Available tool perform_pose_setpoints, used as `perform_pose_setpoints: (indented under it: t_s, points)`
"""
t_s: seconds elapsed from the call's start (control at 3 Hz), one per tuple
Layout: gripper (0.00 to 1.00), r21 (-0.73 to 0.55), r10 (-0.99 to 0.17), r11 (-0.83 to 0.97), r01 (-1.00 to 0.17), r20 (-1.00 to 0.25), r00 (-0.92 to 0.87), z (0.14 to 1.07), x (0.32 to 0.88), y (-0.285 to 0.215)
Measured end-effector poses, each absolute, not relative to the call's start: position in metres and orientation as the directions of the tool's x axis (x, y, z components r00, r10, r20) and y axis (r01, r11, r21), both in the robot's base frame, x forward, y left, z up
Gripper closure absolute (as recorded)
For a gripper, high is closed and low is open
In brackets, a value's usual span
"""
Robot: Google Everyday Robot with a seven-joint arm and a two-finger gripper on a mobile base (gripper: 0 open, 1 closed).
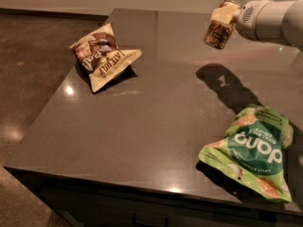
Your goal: Place orange can upright
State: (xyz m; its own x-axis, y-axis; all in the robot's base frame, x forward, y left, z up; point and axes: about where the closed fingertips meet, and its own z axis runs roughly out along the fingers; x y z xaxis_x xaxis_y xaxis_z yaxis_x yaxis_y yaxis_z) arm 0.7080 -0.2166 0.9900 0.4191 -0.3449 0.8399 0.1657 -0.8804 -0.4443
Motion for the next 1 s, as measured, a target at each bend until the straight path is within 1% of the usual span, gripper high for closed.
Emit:
perform_pose_setpoints:
  t_s: [0.33, 0.67, 1.0]
  points:
    - [1.0, -0.358, -0.272, -0.897, 0.259, 0.909, 0.316, 0.989, 0.697, -0.212]
    - [1.0, -0.24, -0.168, -0.911, 0.335, 0.959, 0.23, 0.984, 0.687, -0.201]
    - [1.0, -0.186, -0.119, -0.914, 0.362, 0.972, 0.201, 0.978, 0.683, -0.196]
